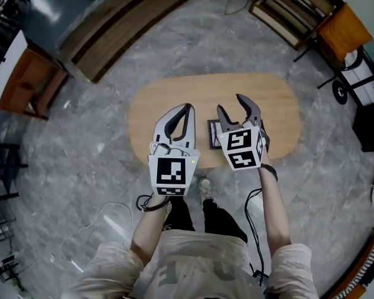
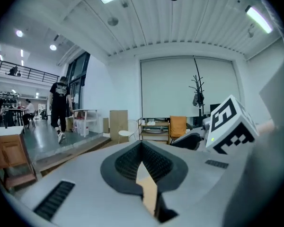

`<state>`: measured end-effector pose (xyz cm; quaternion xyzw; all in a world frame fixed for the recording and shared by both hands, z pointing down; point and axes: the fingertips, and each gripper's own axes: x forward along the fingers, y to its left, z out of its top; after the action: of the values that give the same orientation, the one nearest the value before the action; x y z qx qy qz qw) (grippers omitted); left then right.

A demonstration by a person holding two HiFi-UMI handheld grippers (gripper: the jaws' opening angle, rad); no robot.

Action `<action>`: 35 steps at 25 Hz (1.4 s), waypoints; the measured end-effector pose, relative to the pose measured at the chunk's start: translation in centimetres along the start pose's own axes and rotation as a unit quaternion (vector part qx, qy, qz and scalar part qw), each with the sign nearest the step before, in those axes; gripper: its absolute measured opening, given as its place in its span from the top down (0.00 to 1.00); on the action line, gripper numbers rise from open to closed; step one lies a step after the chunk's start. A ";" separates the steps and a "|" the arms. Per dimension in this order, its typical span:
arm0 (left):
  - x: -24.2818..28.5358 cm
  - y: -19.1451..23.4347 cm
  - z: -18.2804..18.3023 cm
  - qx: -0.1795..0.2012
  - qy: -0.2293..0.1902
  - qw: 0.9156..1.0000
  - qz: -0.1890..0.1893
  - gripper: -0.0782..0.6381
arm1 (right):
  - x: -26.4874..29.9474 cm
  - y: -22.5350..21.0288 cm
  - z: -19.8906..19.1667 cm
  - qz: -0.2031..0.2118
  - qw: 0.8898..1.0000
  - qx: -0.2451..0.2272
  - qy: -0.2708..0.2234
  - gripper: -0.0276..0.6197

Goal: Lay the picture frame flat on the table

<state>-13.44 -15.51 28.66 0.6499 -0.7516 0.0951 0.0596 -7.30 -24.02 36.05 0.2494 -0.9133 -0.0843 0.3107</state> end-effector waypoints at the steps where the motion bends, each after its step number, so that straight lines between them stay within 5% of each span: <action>1: -0.4 -0.1 1.9 0.004 -0.006 1.000 -0.002 0.88 | -2.0 -1.5 2.2 -0.027 0.999 0.020 -0.024 0.62; 5: -2.4 -1.3 7.9 0.017 -0.027 0.999 -0.013 0.88 | -10.3 -7.2 9.1 -0.132 0.979 0.103 -0.115 0.91; 9: -5.0 -2.2 11.4 0.018 -0.051 0.998 -0.030 0.88 | -17.6 -8.6 12.5 -0.181 0.951 0.166 -0.188 0.95; 14: -6.9 -4.0 15.0 0.025 -0.079 0.995 -0.049 0.88 | -23.3 -6.4 11.7 -0.183 0.926 0.244 -0.223 0.95; 19: -7.8 -5.7 17.0 0.016 -0.107 0.992 -0.061 0.88 | -25.8 -4.5 9.8 -0.207 0.932 0.209 -0.210 0.95; 35: -9.4 -7.4 15.5 0.032 -0.100 0.991 -0.078 0.88 | -26.3 -2.8 8.3 -0.192 0.932 0.233 -0.199 0.95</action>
<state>-4.17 -10.87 12.01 0.7145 -0.6973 0.0485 -0.0295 6.70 -13.09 14.76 0.4635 -0.8851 0.0254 0.0335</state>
